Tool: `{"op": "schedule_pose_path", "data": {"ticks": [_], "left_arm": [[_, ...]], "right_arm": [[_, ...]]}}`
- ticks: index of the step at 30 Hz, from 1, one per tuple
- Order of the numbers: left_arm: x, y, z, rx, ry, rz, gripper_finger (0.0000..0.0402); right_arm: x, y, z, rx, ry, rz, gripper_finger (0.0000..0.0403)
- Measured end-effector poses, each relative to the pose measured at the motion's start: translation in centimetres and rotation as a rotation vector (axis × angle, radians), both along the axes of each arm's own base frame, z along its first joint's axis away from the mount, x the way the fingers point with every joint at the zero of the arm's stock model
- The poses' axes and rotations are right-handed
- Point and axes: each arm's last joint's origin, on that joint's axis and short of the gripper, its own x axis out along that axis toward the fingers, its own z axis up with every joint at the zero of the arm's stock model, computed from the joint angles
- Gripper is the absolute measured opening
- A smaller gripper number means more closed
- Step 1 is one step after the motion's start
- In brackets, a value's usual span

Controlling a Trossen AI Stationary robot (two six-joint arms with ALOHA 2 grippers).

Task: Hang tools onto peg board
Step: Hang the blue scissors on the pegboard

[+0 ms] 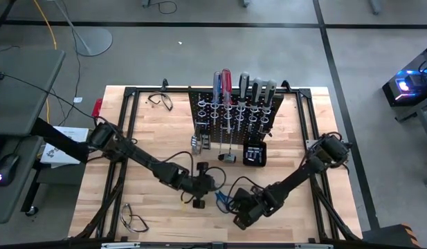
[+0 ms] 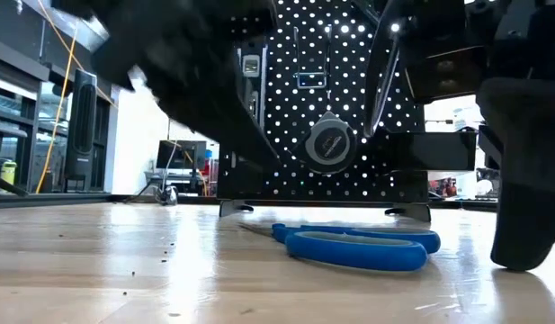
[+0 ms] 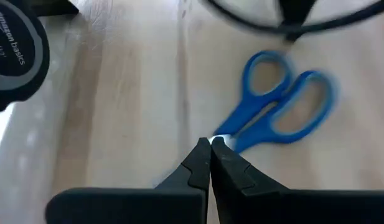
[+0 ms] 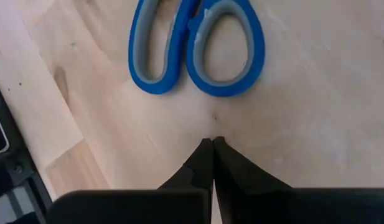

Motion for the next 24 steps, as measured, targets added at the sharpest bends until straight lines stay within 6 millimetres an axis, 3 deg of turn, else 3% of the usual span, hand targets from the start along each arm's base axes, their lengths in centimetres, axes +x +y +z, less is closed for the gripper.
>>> {"op": "schedule_pose_path", "data": {"ticks": [10, 16, 24], "left_arm": [[0.6, 2.4, -2.1, 0.121, 0.106, 0.019, 0.0000], [-0.2, 2.3, -2.4, 0.168, 0.174, 0.026, 0.0000], [0.1, 2.9, -2.6, 0.178, 0.163, 0.049, 0.0000]], "right_arm": [[-0.7, 1.2, 0.1, 0.035, -0.014, -0.048, 0.0000], [-1.0, 1.5, 0.0, 0.033, -0.012, -0.036, 0.0000], [-1.0, 1.5, 0.0, 0.029, -0.014, -0.038, 0.0000]]}}
